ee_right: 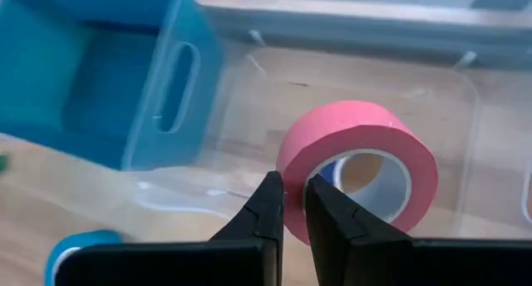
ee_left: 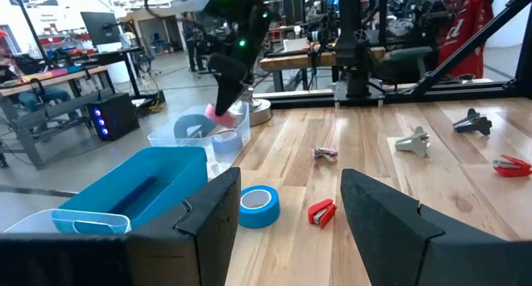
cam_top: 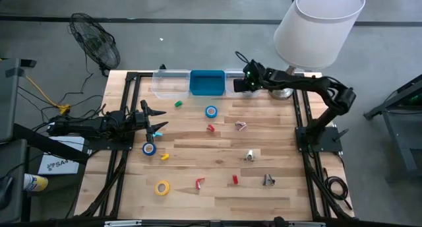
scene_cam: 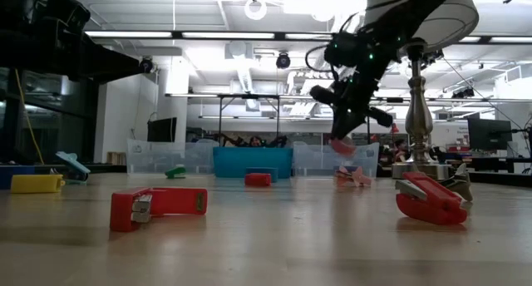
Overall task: Pick and place Stapler, Stapler remover, tape
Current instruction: Put the pink tape into the right transparent bin, then put the white staple remover into the blue bin
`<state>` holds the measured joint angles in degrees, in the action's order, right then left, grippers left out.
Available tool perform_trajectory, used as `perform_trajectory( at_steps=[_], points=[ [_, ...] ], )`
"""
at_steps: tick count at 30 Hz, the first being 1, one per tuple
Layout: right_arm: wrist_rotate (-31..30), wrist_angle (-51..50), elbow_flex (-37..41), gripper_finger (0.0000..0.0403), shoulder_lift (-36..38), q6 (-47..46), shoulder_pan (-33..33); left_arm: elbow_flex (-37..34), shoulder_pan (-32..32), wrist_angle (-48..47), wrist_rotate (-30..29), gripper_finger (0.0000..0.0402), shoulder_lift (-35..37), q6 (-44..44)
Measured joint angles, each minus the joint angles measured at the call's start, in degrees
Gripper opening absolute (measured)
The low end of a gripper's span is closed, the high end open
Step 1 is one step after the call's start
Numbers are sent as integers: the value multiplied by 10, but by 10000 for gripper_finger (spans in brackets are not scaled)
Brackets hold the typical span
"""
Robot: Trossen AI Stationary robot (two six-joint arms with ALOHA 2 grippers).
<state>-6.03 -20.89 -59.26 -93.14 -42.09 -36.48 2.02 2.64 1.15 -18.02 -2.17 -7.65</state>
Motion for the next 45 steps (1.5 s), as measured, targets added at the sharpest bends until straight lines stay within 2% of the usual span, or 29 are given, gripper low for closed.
perform_trajectory(
  at_steps=[26,45],
  points=[
    [21,-37,0,34,-8,1,-14,0,0,0,0,205,0,0],
    [43,-18,0,145,-4,-14,-14,0,0,0,0,205,0,0]
  ],
)
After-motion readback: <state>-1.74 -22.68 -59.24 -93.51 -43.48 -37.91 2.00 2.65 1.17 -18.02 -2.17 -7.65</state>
